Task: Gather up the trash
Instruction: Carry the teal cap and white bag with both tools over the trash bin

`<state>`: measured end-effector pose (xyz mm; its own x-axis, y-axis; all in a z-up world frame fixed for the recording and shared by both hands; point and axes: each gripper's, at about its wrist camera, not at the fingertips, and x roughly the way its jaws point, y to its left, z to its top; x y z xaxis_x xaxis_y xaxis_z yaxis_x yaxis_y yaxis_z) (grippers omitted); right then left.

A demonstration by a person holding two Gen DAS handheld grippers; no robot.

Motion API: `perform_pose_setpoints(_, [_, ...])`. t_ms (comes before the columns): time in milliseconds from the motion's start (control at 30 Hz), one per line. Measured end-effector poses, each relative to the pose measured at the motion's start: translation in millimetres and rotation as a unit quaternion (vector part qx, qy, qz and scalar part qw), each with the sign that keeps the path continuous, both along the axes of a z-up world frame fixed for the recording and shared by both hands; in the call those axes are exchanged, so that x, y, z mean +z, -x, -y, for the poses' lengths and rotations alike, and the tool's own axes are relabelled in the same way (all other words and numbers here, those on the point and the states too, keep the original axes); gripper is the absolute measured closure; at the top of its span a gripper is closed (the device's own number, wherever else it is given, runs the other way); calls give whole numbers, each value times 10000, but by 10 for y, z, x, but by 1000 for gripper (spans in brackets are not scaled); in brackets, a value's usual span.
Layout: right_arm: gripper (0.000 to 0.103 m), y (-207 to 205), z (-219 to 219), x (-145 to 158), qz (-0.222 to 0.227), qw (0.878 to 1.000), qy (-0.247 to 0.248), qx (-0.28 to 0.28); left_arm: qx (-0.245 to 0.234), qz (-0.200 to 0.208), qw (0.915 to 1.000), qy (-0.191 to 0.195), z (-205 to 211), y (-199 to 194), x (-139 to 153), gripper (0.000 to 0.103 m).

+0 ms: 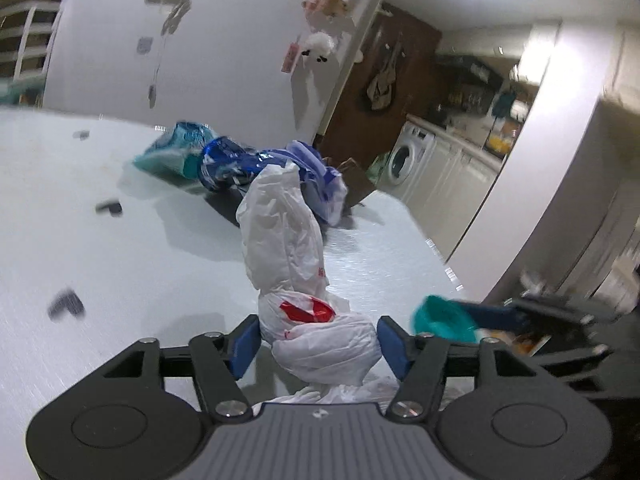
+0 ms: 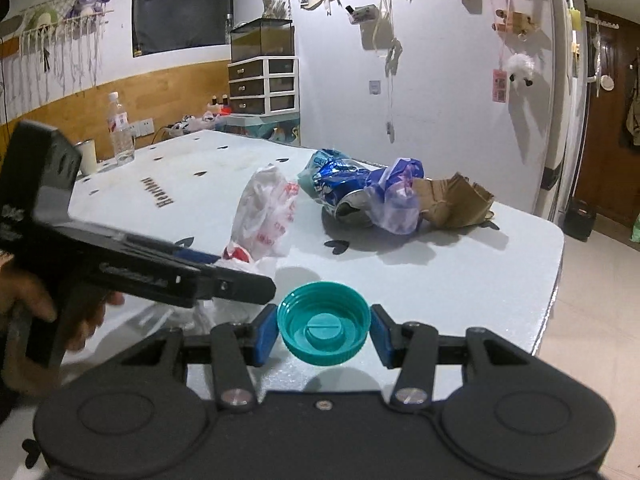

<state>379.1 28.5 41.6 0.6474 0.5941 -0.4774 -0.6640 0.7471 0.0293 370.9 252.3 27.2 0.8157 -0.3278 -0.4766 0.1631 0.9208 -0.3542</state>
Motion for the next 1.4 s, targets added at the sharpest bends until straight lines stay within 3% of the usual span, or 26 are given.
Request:
perform_pose_setpoints(67, [53,0,-29,-22,25,10000,-2,-2,171,-33,9995,253,-17,9,-25,20])
perform_pose_setpoints(100, [53,8,-42,-30,33,10000,-7,1,296,-46,9989,350,-38,6,-35,19])
perform_pose_setpoints(233, [53,-6,-160,-71,66,10000,14,25,598,-109,9956,711,-123,-16,-64,21])
perform_pose_setpoints(433, [53,46,-269,-125,-69,9996,-25,264,556,-161,9952,792,-60,-29,-49,26])
perform_pose_setpoints(667, [53,90,-218,-180,-47,9998,149,156,658,-133,9977,-109,134,-12,-28,47])
perform_pose_setpoints(867, [53,103,-62,-209,-40,9998,203,-44,526,-78,9972,-532,284,21,-33,53])
perform_pose_setpoints(1100, [53,174,146,-154,81,9997,109,-226,521,106,9956,-771,445,176,22,54])
perform_pose_setpoints(1400, [53,309,438,-31,201,9987,-72,-466,690,284,9890,-1281,650,502,111,55])
